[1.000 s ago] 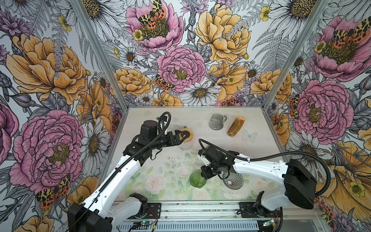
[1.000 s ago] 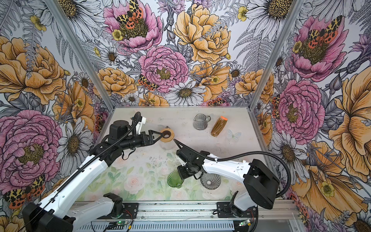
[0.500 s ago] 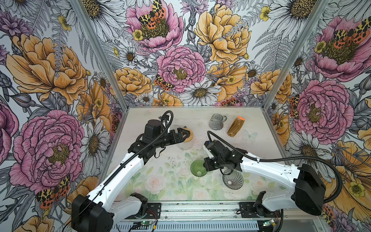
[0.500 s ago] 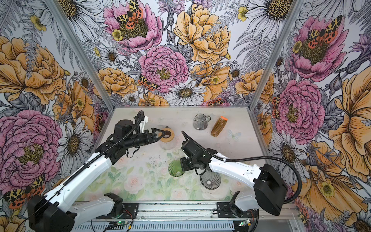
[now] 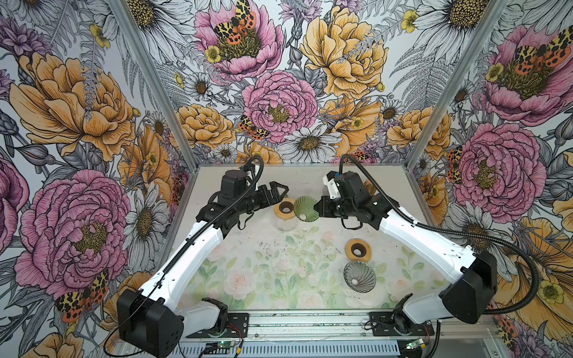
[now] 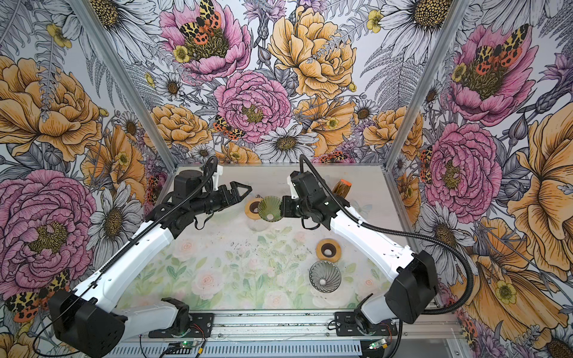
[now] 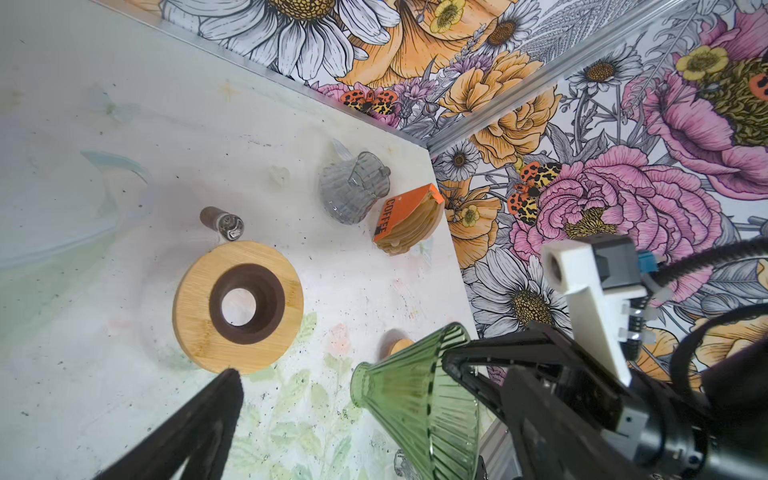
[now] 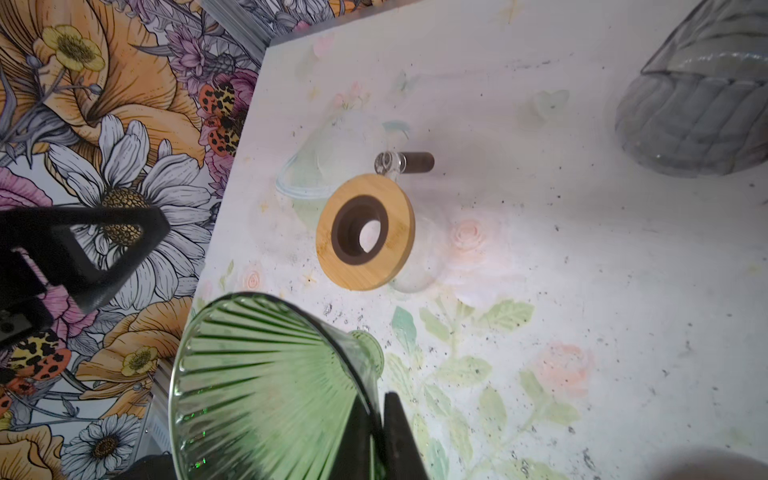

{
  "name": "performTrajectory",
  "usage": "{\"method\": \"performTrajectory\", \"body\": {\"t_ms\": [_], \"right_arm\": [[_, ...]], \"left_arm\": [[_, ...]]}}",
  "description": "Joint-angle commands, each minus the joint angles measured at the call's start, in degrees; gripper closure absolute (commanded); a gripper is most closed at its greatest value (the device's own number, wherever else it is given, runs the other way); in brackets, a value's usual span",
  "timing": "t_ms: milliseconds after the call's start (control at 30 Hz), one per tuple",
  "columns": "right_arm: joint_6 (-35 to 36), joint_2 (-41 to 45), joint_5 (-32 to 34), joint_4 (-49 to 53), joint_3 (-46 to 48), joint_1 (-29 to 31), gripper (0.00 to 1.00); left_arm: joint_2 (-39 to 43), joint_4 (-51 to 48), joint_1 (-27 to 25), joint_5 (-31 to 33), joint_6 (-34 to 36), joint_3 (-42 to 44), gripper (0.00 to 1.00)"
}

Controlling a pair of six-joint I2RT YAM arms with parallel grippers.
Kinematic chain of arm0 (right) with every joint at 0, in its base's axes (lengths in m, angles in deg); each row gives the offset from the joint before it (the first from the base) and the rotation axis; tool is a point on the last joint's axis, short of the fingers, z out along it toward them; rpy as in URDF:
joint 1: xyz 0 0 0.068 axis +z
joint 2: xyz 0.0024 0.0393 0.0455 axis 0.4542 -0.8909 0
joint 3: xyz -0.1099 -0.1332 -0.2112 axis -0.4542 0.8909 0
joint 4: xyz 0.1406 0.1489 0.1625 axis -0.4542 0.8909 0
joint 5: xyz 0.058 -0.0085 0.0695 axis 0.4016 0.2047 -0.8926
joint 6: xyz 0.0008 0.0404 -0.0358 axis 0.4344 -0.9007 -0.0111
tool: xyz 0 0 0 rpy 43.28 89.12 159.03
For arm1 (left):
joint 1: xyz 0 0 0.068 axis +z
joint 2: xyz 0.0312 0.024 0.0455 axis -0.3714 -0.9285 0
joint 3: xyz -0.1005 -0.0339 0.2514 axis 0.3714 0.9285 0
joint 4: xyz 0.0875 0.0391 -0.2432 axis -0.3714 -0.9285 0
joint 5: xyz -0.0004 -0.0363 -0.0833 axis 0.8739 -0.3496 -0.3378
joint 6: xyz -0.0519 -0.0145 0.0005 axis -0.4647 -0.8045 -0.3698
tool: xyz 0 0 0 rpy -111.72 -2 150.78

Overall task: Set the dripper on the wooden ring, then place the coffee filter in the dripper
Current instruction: 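Carry the green cone over the bamboo ring held by the left gripper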

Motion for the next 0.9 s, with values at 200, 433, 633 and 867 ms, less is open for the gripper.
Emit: {"method": "performTrajectory", "body": {"t_ms": [200,433,633,867], "right_arm": [[2.08,-12.60,-0.36,8.08,-18.25,-1.51,0.96],[1.55,-19.45,-0.55,11.16,-26.55,-1.43,0.96],[1.64,-22.81,0.01,12.86,-30.68,-1.16,0.96],[1.84,-26.42,0.63,14.36,-34.15,-0.33,0.96]], "left_arm": [[-3.00,-0.79,0.30,-0.20,-0.79,-5.01,0.01],[-2.15,-0.75,0.72,1.18,-2.22,-4.77,0.01],[-1.59,1.31,2.12,0.05,-5.69,-3.48,0.01],[-2.16,1.90,2.76,-1.28,-6.53,-2.49,0.01]]}}
